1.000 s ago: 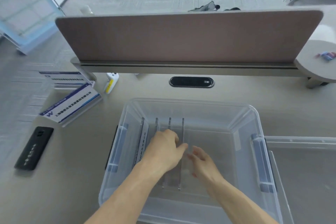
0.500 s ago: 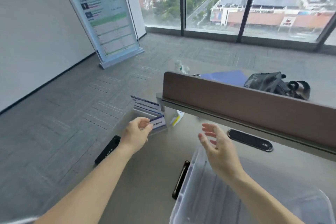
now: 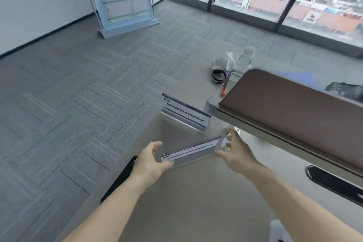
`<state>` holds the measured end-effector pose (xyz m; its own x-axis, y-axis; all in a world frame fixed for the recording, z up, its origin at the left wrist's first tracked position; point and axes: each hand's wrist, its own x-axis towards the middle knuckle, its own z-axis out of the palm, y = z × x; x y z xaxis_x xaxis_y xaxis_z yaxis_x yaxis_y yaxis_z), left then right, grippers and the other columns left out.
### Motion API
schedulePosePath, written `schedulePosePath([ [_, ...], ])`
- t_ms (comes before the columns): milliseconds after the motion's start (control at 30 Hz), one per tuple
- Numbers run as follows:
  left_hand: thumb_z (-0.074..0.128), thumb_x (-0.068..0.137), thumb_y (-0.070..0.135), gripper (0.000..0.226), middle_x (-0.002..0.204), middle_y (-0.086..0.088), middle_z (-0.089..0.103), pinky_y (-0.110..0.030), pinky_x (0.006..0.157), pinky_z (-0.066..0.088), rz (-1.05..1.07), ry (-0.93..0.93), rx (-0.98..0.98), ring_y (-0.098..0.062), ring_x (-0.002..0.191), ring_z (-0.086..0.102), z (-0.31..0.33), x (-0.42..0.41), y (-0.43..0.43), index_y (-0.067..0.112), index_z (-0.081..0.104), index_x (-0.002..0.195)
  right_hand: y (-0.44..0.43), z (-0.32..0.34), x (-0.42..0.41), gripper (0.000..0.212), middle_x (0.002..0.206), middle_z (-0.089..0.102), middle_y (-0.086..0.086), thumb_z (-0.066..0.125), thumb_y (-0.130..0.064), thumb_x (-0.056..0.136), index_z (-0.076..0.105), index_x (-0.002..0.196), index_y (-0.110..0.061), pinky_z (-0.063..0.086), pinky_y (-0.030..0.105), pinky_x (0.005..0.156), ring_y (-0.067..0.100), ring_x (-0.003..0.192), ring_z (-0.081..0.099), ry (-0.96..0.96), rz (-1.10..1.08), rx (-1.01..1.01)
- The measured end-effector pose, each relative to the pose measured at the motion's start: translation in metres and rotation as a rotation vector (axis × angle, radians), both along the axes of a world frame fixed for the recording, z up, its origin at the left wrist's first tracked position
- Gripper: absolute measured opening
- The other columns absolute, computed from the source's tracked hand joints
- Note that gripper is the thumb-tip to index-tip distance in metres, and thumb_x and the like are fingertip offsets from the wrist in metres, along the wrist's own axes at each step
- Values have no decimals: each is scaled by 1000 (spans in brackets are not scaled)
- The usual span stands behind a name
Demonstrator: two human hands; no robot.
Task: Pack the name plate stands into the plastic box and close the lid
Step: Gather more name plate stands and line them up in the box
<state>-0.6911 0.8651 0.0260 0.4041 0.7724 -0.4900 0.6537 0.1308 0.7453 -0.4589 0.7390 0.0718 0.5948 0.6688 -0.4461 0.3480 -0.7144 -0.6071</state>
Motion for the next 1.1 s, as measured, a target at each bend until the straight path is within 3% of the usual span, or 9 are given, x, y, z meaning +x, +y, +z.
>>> schedulePosePath([
  [167, 87, 82, 27, 17, 118, 17, 71, -13, 86, 48, -66, -70, 55, 3, 104, 68, -40, 2, 22, 26, 82, 97, 24, -48, 10, 48, 128, 62, -1, 74, -9, 88, 55, 131, -19, 51, 30, 98, 17, 111, 62, -11, -58, 85],
  [300, 79, 89, 37, 11, 75, 8, 77, -19, 64, 47, -125, -124, 162, 3, 66, 64, -29, 3, 28, 26, 81, 86, 29, -53, 13, 14, 94, 65, -5, 72, -11, 89, 69, 101, -18, 42, -1, 66, 13, 85, 64, -74, -12, 117],
  [433, 77, 87, 32, 13, 89, 12, 83, -10, 72, 52, -52, -279, 134, 6, 84, 75, 9, 9, 41, 20, 81, 91, 25, -24, 17, 6, 88, 72, 6, 73, -20, 89, 69, 91, -16, 48, 14, 68, 16, 84, 69, -20, -12, 251],
  [533, 77, 86, 29, 11, 96, 14, 83, -18, 84, 56, -29, -367, 106, -1, 95, 77, 48, 18, 47, 25, 82, 95, 20, 12, 19, 24, 90, 72, 4, 68, -39, 90, 67, 94, -16, 53, 36, 78, 22, 91, 66, 36, -1, 394],
  [667, 84, 75, 30, 14, 73, 14, 80, -19, 73, 51, -5, -394, 27, 4, 68, 73, 104, 36, 48, 29, 78, 62, 8, 69, 16, 24, 91, 63, 21, 68, -37, 92, 62, 88, -15, 46, 41, 76, 34, 87, 58, 126, -96, 631],
  [800, 90, 70, 35, 37, 104, 12, 79, -19, 84, 51, -182, -394, 260, 2, 95, 73, 177, 55, 39, 27, 77, 103, -28, 121, 18, 26, 90, 60, 34, 66, -32, 94, 59, 95, -7, 45, 47, 75, 40, 77, 58, 121, -98, 712],
  [900, 88, 79, 34, 49, 115, 22, 70, -15, 84, 49, -672, -192, 621, 3, 103, 65, 219, 84, 13, 36, 69, 124, -50, 149, 16, 20, 87, 61, 22, 66, -30, 95, 61, 96, -11, 45, 44, 73, 39, 79, 58, 5, -90, 703],
  [1000, 72, 92, 28, 8, 70, 11, 63, -29, 61, 41, -909, -181, 727, -5, 65, 57, 245, 118, -34, 23, 67, 89, -89, 188, 11, 2, 91, 67, -6, 68, -26, 95, 68, 94, -27, 52, 43, 78, 18, 85, 64, -210, -58, 704],
  [1100, 64, 98, 27, 29, 61, -4, 48, -30, 57, 30, -890, -312, 695, -21, 57, 43, 257, 137, -84, 15, 52, 74, -148, 216, 16, 26, 116, 64, -14, 77, -25, 87, 69, 112, -28, 54, 30, 92, 9, 114, 62, -386, -163, 779],
])
